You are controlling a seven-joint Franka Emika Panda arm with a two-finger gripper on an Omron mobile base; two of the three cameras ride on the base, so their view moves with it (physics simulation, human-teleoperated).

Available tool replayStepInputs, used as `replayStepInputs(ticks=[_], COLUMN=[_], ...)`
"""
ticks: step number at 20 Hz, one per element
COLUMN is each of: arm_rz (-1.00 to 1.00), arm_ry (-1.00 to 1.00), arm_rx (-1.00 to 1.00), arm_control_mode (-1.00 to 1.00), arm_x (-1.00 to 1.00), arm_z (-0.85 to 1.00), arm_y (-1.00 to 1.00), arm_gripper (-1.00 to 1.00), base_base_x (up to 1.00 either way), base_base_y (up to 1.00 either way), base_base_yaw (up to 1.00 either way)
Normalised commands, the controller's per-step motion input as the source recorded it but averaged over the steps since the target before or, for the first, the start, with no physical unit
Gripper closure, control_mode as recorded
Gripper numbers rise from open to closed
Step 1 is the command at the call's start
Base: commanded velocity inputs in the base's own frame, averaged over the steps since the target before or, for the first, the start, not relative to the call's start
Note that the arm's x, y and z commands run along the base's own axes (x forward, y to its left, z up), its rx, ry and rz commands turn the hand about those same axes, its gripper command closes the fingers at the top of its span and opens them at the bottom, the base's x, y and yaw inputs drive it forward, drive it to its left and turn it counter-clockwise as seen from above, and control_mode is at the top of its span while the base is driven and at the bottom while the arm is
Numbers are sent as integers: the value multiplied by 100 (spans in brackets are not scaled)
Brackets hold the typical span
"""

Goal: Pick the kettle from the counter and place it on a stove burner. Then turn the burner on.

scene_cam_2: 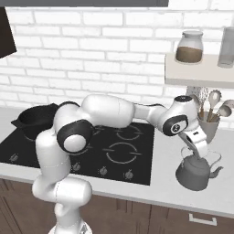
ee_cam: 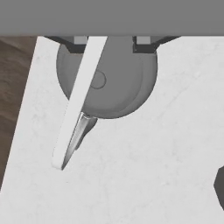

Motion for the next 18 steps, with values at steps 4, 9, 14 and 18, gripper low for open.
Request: replayStepInputs(ticks=[4,9,14,18], arm_rz=[0,0,-9,-13], arm_ry=[0,-2,-10,-11], arm_rx=[0,0,-1,-9], arm_control_mode=[-100,-100,-100,-100], arm_x=[0,-6,-11,-4], arm_z=[0,12,42,42], arm_y=[0,1,29,66], arm_gripper=[100,100,100,100], base_base_x=[0,0,0,0], base_base_y=[0,0,0,0], base_base_yaw=[0,0,0,0])
